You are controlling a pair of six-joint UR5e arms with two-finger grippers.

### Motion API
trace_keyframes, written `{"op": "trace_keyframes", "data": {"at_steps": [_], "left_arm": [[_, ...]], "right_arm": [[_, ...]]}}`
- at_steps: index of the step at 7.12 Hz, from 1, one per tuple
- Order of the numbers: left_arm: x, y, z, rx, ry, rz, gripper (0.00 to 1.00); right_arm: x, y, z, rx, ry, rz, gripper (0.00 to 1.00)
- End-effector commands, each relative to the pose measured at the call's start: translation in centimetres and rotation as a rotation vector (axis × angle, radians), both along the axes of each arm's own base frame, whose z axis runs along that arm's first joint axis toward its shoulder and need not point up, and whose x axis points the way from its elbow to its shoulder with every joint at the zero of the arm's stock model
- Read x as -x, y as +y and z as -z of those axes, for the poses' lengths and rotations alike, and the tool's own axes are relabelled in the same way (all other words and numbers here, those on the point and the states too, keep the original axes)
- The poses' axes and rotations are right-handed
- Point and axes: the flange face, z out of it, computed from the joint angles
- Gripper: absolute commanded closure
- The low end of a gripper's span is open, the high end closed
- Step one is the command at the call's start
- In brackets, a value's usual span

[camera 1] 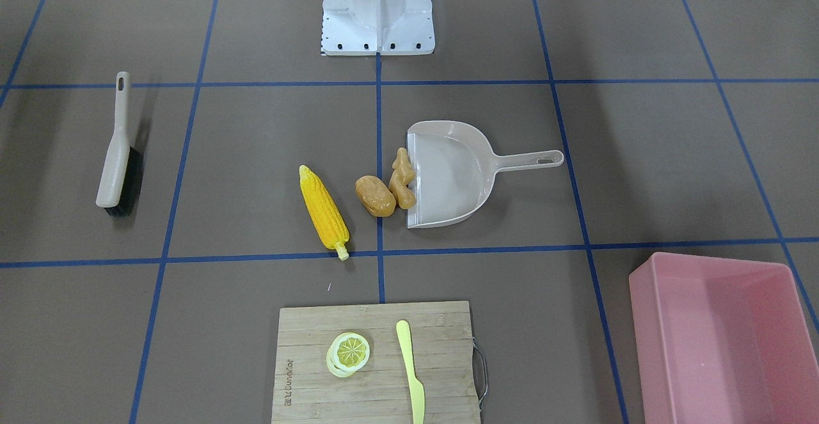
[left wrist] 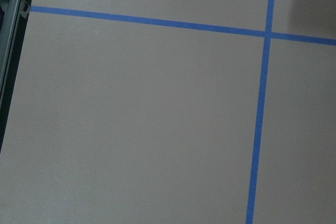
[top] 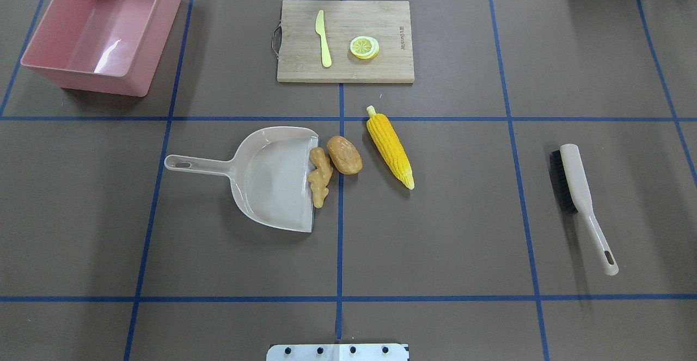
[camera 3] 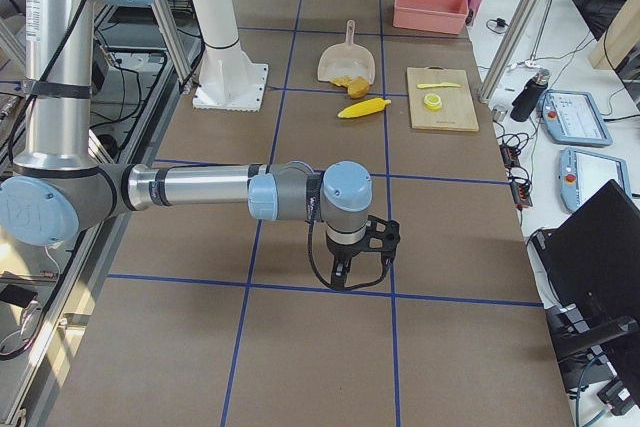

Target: Sweep and dump trash into bin

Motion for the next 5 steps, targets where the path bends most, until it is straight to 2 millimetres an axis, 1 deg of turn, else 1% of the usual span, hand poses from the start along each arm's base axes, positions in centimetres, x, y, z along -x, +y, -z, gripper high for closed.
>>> {"op": "trace_keyframes", "data": {"at_steps": [1, 2, 3, 4, 5], "left_arm": [[-5.2, -6.2, 8.1, -0.228, -0.027, -0.176, 0.01], [-8.7, -9.7, 13.3, -0.412, -0.038, -0.305, 0.01], [-11.1, -10.0, 14.9, -0.537, -0.03, -0.363, 0.01], [-13.0, -10.0, 17.9, -0.657, -0.029, -0.419, 0.01], [-13.8, -10.1, 18.7, -0.716, -0.039, -0.468, 0.01]], "right_arm": [[0.0, -0.2, 0.3, 0.001, -0.001, -0.007, 0.0], [0.0, -0.2, 0.3, -0.001, 0.0, -0.007, 0.0], [0.1, -0.1, -0.2, 0.008, -0.001, -0.004, 0.0], [0.3, -0.4, 0.0, 0.003, -0.001, -0.002, 0.0], [0.2, -0.5, 0.2, -0.004, -0.002, -0.003, 0.0]]}}
